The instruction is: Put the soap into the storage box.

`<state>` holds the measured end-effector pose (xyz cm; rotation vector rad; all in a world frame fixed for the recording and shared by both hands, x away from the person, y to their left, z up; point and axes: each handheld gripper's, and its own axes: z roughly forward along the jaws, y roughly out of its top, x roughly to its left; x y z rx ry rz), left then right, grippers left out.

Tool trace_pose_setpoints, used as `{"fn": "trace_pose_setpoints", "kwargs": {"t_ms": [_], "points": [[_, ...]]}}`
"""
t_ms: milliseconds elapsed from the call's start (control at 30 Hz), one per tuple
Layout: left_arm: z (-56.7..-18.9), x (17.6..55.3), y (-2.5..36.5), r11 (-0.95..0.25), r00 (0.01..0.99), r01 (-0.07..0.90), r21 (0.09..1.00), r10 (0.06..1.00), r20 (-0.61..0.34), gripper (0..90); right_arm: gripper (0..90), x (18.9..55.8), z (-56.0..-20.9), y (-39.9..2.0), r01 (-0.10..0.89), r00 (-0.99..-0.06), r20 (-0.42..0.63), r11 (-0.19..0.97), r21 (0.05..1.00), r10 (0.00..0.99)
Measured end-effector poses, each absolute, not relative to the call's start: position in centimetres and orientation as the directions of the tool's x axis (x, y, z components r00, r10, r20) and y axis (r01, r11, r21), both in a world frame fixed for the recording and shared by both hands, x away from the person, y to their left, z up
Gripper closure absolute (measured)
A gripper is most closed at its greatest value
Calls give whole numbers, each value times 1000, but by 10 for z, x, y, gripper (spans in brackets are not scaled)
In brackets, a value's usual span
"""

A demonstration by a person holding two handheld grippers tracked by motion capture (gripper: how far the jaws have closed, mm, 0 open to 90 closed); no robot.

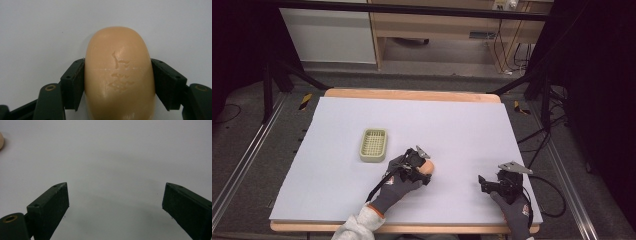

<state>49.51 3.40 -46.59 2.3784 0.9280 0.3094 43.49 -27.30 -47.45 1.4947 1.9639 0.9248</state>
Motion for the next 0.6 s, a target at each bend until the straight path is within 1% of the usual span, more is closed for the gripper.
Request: {"fn": "trace_pose_setpoints", "kwargs": {"t_ms": [300, 600], "points": [[-451, 488, 45, -585, 737, 541, 605, 676, -6, 316, 73, 435, -474, -273, 623, -272, 13, 166, 765, 962], [-432, 479, 69, -562, 724, 533, 632, 690, 3, 316, 72, 435, -475, -273, 622, -272, 12, 166, 765, 962]]}}
